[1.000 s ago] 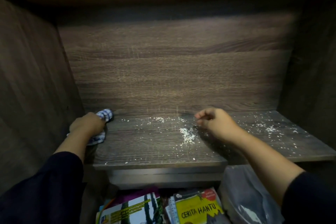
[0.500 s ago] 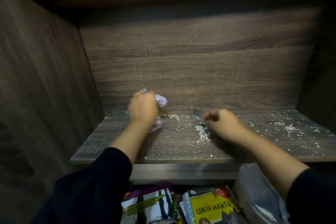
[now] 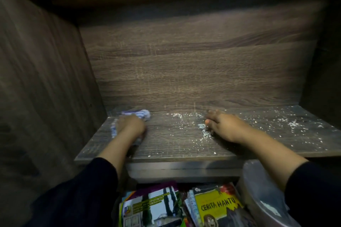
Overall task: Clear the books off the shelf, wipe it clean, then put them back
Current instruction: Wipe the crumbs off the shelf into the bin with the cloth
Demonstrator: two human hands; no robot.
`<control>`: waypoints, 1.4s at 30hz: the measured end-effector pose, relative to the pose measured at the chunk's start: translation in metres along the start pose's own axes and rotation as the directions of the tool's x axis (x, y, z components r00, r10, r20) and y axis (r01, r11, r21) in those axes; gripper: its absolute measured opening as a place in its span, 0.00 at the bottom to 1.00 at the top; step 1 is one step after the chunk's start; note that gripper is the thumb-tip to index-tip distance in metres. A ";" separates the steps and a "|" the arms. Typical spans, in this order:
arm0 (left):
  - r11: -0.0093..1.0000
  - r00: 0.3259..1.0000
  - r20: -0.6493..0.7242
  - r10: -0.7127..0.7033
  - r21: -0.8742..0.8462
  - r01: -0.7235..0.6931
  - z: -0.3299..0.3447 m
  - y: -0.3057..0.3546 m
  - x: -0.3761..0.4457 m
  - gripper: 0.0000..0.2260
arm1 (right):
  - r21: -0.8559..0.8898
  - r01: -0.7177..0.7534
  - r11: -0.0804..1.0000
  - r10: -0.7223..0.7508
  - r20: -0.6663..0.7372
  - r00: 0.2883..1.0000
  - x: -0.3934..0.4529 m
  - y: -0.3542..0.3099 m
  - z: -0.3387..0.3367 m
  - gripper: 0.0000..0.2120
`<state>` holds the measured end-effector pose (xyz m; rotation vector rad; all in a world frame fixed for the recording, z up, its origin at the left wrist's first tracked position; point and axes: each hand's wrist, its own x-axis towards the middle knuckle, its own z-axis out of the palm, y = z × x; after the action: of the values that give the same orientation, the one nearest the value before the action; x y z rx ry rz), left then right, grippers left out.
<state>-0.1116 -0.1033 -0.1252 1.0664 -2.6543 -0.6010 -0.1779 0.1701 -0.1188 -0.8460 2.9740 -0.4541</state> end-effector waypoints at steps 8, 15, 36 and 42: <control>0.813 0.969 -0.029 0.246 -0.538 -0.222 0.021 0.100 -0.048 0.14 | -0.017 -0.038 0.999 0.037 -0.021 0.999 -0.019 0.003 -0.011 0.20; 0.985 0.968 -0.180 0.173 0.012 -0.174 -0.065 -0.038 -0.005 0.11 | 0.001 -0.051 0.999 0.051 -0.032 0.998 -0.042 0.015 -0.031 0.18; 0.797 0.919 -0.300 0.257 -0.472 -0.376 -0.026 0.109 -0.077 0.16 | 0.282 -0.151 0.947 0.177 -0.069 0.982 -0.075 0.059 -0.053 0.18; 0.977 0.952 -0.305 0.011 -0.198 -0.075 -0.059 0.017 -0.041 0.13 | 0.334 -0.176 0.926 0.223 -0.108 0.969 -0.080 0.073 -0.055 0.18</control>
<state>-0.0726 -0.0803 -0.0669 0.9526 -2.2892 -0.6330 -0.1525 0.2861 -0.0919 -0.4917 2.9428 -0.9944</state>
